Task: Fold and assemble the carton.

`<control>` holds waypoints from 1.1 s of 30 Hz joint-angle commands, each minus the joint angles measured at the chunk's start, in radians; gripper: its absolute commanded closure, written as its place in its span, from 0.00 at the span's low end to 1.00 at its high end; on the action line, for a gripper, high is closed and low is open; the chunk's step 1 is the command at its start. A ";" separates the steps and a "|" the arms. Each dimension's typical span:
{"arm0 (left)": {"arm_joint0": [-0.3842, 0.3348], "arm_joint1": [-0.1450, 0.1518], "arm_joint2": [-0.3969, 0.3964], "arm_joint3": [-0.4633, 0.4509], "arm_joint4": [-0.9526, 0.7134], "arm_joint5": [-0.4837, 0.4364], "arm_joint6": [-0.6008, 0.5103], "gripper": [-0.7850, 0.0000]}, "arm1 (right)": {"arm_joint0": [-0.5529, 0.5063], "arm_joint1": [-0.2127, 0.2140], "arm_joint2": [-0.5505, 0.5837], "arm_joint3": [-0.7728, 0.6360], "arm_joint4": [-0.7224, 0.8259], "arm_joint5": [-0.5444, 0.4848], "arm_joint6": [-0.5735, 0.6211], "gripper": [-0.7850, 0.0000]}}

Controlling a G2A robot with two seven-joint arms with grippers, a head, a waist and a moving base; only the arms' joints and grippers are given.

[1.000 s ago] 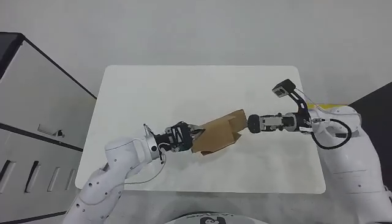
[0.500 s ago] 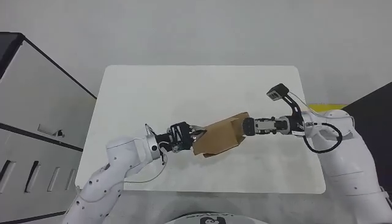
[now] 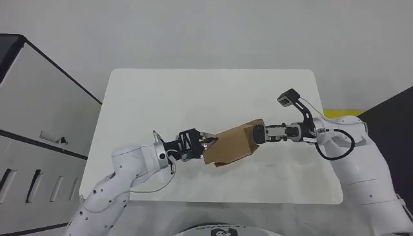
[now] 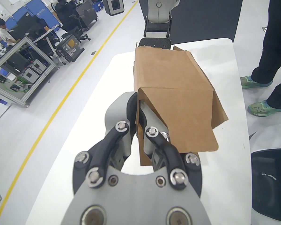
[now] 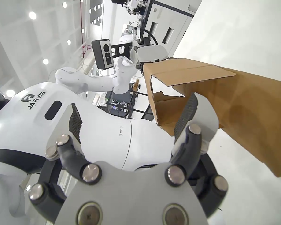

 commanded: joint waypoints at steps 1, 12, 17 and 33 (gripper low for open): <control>0.001 0.001 -0.001 -0.001 -0.001 0.003 0.002 1.00 | 0.002 0.000 -0.004 0.001 0.000 0.001 -0.002 0.00; 0.015 0.009 -0.014 -0.005 -0.004 0.046 0.001 1.00 | 0.000 0.002 -0.025 0.008 -0.004 0.015 0.009 0.00; 0.018 0.011 -0.015 -0.004 -0.012 0.058 0.001 1.00 | -0.003 0.006 -0.029 0.008 -0.008 0.027 0.025 0.00; 0.005 0.020 0.011 0.006 -0.021 0.005 0.004 1.00 | -0.006 0.011 -0.049 -0.009 -0.027 0.037 0.028 0.21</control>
